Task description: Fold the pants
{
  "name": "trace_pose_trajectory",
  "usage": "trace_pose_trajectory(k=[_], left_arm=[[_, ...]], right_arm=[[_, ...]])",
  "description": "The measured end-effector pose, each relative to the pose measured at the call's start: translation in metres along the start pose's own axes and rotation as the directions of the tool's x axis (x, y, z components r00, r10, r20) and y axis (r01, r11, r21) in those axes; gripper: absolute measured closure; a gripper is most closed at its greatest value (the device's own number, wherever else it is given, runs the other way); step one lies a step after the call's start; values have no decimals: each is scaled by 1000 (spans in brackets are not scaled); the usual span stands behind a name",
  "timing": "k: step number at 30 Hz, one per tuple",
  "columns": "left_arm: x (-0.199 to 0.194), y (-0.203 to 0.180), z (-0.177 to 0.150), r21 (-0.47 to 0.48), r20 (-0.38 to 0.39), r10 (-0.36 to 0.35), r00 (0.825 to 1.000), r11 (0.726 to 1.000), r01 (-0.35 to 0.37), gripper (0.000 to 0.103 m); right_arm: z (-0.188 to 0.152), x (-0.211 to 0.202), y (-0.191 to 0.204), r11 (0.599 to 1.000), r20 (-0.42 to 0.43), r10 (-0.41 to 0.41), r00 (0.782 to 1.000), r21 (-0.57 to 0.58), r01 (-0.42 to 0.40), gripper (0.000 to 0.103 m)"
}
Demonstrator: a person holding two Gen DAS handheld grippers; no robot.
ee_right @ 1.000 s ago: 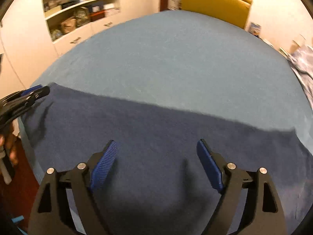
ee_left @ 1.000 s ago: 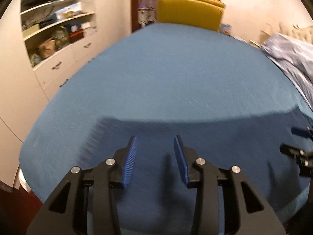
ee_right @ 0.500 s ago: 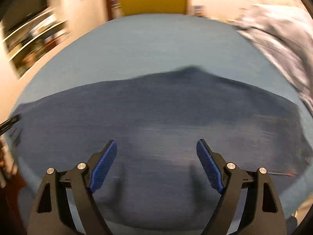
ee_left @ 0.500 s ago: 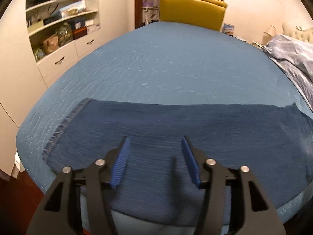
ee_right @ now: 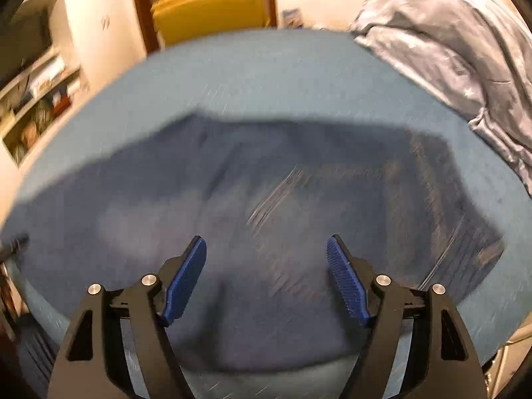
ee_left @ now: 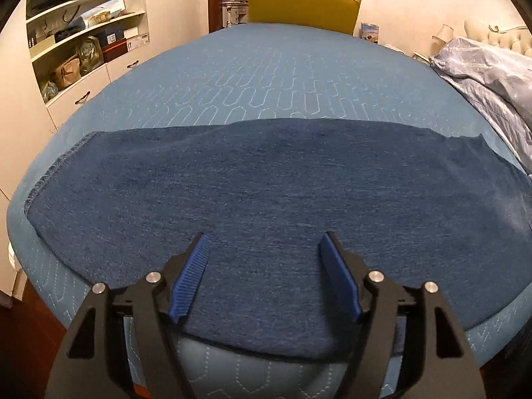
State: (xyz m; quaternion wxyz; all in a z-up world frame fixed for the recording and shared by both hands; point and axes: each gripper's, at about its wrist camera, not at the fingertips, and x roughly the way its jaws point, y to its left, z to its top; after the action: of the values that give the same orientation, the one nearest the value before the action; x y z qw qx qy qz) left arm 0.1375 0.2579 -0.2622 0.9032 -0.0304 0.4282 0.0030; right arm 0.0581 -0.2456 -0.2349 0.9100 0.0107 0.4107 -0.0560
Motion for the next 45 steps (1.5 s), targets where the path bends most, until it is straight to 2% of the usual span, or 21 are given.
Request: trace_pose_trajectory(k=[3, 4, 6, 8, 9, 10, 12, 15, 18, 19, 21, 24, 26, 27, 28, 31, 34, 36, 39, 42, 45], left_arm=[[7, 14, 9, -1, -17, -8, 1000, 1000, 8, 29], [7, 17, 9, -13, -26, -8, 1000, 1000, 8, 29], [5, 29, 11, -40, -35, 19, 999, 999, -20, 30], [4, 53, 12, -82, -38, 34, 999, 996, -38, 30], [0, 65, 10, -107, -36, 51, 998, 993, -55, 30], [-4, 76, 8, -124, -33, 68, 997, 990, -71, 30], [-10, 103, 4, -169, -33, 98, 995, 980, -102, 30], [-18, 164, -3, -306, -31, 128, 991, 943, -131, 30], [-31, 223, -8, -436, -31, 177, 984, 883, -173, 35], [-37, 240, -9, -473, -36, 195, 980, 861, -188, 39], [-47, 253, -12, -518, -4, 143, 990, 847, -124, 41], [-49, 259, -19, -591, 54, -8, 999, 806, 39, 43], [-44, 259, -24, -626, 80, -91, 993, 771, 121, 49], [-40, 260, -26, -649, 97, -132, 987, 743, 163, 51], [-36, 260, -28, -667, 110, -157, 982, 721, 190, 51], [-20, 266, -32, -727, 132, -229, 964, 639, 251, 51], [-16, 277, -36, -758, 184, -241, 953, 582, 294, 51], [-14, 284, -40, -770, 213, -256, 943, 551, 324, 51], [-10, 292, -36, -758, 221, -260, 940, 561, 333, 51], [-8, 299, -34, -757, 229, -267, 936, 556, 344, 51], [-8, 301, -33, -747, 215, -264, 940, 576, 333, 51]], right_arm=[[46, 18, -48, 997, 26, -53, 998, 59, 51, 30], [62, 32, -73, 991, 14, -112, 994, 80, 110, 30], [79, 56, -110, 980, -31, -160, 987, 117, 162, 31], [79, 76, -136, 962, -96, -234, 968, 122, 245, 33], [75, 86, -146, 953, -129, -263, 956, 122, 278, 30], [68, 93, -156, 959, -140, -230, 963, 135, 248, 28], [59, 96, -157, 965, -124, -224, 967, 110, 237, 26], [57, 94, -150, 959, -125, -262, 957, 78, 273, 26], [67, 76, -139, 941, -111, -309, 945, 108, 320, 26], [70, 63, -128, 936, -79, -329, 941, 107, 336, 26], [74, 42, -99, 942, -31, -327, 944, 66, 329, 26], [74, 13, -25, 978, 22, -205, 978, -43, 206, 25], [62, 0, 39, 993, 24, -87, 996, -82, 88, 25], [59, -3, 61, 995, 12, -38, 999, -94, 39, 25], [51, -4, 99, 992, -12, 48, 999, -118, -49, 25], [31, -6, 185, 964, -62, 194, 979, -174, -202, 25], [8, -5, 264, 931, -116, 253, 960, -240, -274, 26], [-5, -2, 297, 914, -132, 267, 954, -277, -295, 27], [-28, 8, 337, 903, -152, 199, 968, -355, -242, 30], [-38, 28, 340, 912, -215, 136, 967, -355, -207, 36], [-44, 35, 338, 913, -221, 110, 969, -364, -187, 36]])
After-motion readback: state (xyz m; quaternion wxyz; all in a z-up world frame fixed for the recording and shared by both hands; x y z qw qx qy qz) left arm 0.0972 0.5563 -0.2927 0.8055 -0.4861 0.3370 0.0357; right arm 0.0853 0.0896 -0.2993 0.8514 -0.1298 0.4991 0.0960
